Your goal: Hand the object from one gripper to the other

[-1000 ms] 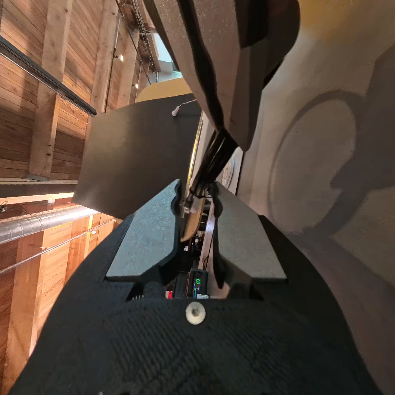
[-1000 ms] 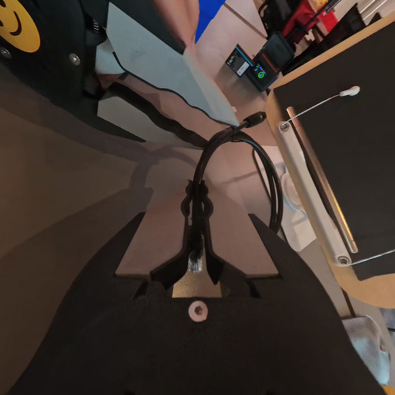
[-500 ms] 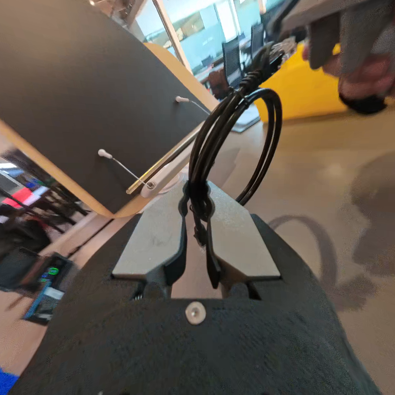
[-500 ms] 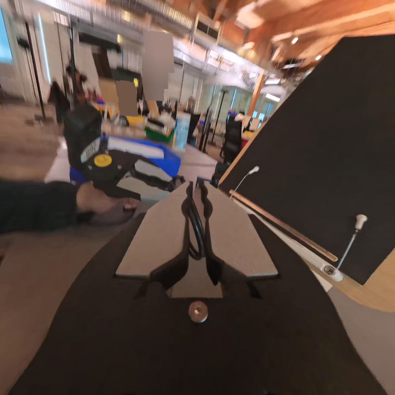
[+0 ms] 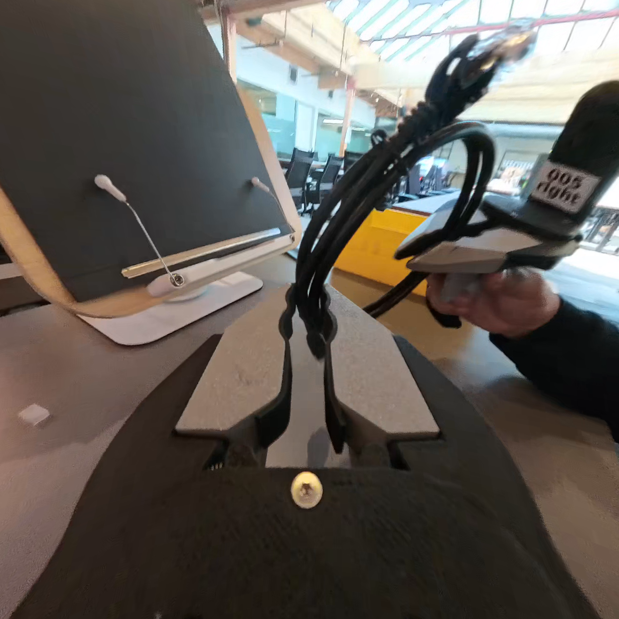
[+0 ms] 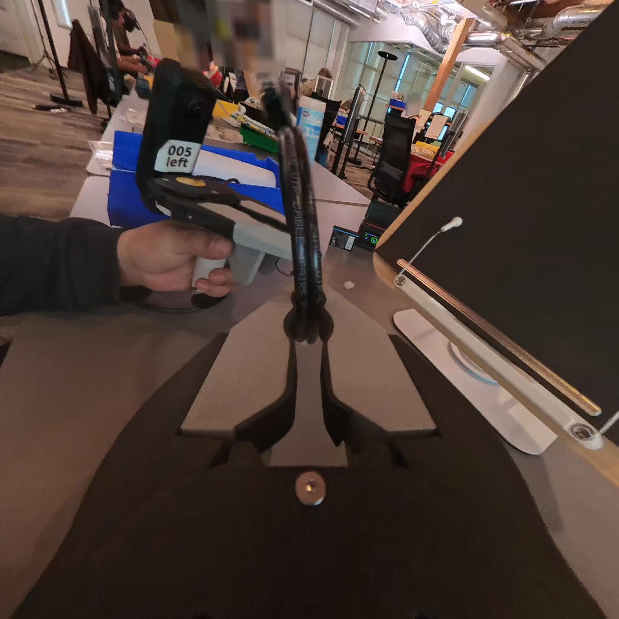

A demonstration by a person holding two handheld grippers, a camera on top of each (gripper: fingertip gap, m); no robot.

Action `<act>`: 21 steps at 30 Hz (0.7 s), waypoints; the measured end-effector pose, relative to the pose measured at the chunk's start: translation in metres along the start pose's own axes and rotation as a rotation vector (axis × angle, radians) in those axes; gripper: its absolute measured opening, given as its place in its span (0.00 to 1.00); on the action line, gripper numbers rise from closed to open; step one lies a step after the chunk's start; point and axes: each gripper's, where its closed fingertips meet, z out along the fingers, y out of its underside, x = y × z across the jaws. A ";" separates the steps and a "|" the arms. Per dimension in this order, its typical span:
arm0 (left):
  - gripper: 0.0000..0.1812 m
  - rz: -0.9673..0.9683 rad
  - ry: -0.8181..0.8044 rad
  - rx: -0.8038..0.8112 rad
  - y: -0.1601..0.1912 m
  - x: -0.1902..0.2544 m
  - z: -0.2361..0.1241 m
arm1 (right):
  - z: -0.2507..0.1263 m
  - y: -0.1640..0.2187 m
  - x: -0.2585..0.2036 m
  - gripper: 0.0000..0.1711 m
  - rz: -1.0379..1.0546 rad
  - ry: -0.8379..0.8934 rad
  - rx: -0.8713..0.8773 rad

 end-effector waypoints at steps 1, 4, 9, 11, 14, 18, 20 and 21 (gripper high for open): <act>0.10 0.007 -0.003 -0.008 0.002 0.000 0.000 | -0.002 -0.001 0.004 0.01 -0.010 0.026 -0.001; 0.21 0.017 -0.006 0.003 0.003 0.001 0.001 | -0.015 -0.017 0.018 0.02 -0.009 0.127 0.059; 0.19 0.058 -0.038 -0.028 0.007 -0.003 0.001 | -0.066 -0.062 0.042 0.02 -0.063 0.352 0.115; 0.18 0.075 -0.055 -0.042 0.009 -0.005 0.000 | -0.104 -0.091 0.057 0.02 -0.169 0.515 0.097; 0.15 0.114 -0.126 -0.098 0.018 -0.016 0.001 | -0.179 -0.132 0.095 0.02 -0.394 0.844 0.021; 0.15 0.122 -0.120 -0.125 0.023 -0.013 0.003 | -0.252 -0.123 0.155 0.01 -0.583 1.128 -0.227; 0.15 0.146 -0.126 -0.123 0.021 -0.011 0.003 | -0.258 -0.069 0.180 0.02 -0.503 1.081 -0.473; 0.15 0.157 -0.131 -0.122 0.020 -0.011 0.002 | -0.257 -0.033 0.187 0.02 -0.431 1.020 -0.600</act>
